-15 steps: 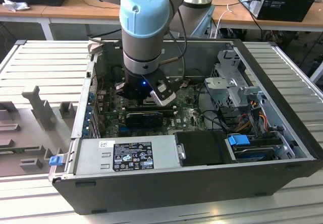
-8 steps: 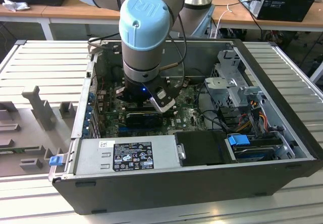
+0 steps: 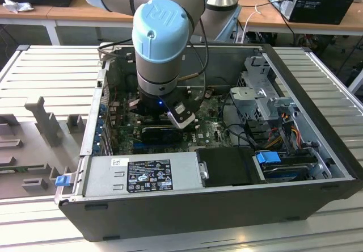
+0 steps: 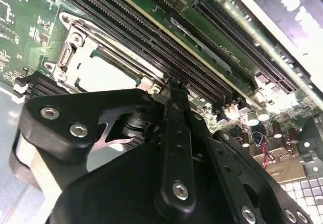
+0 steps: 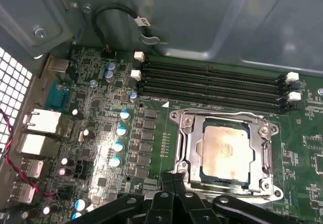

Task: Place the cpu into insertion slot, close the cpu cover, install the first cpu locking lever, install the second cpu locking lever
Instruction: 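Install the second cpu locking lever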

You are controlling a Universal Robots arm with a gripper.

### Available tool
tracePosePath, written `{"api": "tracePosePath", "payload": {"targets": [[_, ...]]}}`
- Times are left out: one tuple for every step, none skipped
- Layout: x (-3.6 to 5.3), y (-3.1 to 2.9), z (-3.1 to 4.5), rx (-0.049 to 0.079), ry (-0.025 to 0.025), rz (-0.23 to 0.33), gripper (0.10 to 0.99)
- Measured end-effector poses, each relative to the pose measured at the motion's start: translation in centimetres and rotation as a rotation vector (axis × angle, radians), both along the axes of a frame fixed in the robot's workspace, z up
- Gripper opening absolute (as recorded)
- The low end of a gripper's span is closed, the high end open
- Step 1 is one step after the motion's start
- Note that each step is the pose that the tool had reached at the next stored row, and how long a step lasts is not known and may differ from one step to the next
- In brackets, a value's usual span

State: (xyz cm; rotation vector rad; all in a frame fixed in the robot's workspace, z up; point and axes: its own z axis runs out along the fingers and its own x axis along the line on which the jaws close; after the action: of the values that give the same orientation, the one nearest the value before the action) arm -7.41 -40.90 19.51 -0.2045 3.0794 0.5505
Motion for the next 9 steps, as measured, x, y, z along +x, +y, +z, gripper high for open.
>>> {"api": "tracePosePath", "payload": {"targets": [[-0.02,0.01,-0.07,0.003,-0.0002,0.000,0.106],[-0.07,0.03,-0.16,0.007,-0.0002,0.000,0.106],[-0.17,0.04,-0.22,0.010,0.0001,0.000,0.106],[-0.35,0.06,-0.29,0.014,-0.0002,0.000,0.106],[-0.43,0.07,-0.31,0.015,-0.0001,0.000,0.106],[-0.48,0.07,-0.31,0.015,-0.0001,0.000,0.106],[-0.48,0.07,-0.31,0.016,0.0001,0.000,0.106],[-0.48,0.07,-0.27,0.016,0.0000,0.000,0.106],[-0.48,0.07,-0.02,0.017,-0.0002,0.000,0.106]]}}
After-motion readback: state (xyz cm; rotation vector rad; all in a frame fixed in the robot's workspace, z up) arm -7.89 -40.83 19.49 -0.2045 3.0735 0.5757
